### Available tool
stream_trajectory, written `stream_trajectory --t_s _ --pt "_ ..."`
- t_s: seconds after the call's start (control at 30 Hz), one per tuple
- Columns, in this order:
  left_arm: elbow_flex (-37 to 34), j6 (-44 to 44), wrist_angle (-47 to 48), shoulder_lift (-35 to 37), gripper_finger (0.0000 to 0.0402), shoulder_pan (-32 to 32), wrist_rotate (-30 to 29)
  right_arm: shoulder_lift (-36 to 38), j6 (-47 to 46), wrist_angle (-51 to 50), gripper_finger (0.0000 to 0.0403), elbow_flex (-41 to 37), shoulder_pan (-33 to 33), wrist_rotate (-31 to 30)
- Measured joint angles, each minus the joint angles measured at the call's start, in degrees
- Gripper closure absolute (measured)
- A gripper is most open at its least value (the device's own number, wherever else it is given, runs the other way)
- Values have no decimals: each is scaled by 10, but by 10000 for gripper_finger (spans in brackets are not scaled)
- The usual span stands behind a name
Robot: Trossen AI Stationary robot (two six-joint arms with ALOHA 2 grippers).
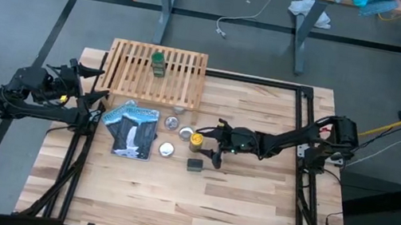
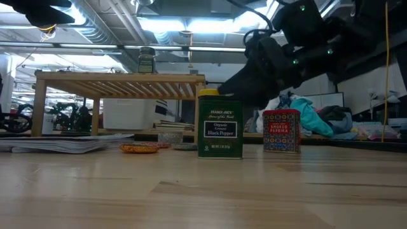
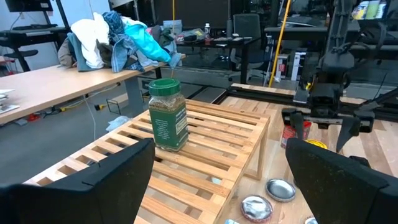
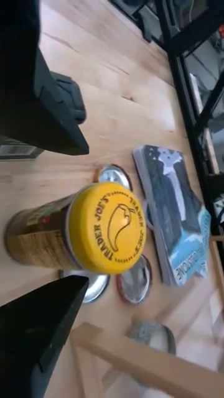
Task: Shelf spices
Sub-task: Put the yellow seasoning bottle on the shelf
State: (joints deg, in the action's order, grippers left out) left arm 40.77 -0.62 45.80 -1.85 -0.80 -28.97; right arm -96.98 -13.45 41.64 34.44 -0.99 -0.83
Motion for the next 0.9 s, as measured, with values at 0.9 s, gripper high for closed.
stream_trajectory --t_s 0.9 --pt "0 0 0 0 45 0 0 -128 -5 140 63 25 42 88"
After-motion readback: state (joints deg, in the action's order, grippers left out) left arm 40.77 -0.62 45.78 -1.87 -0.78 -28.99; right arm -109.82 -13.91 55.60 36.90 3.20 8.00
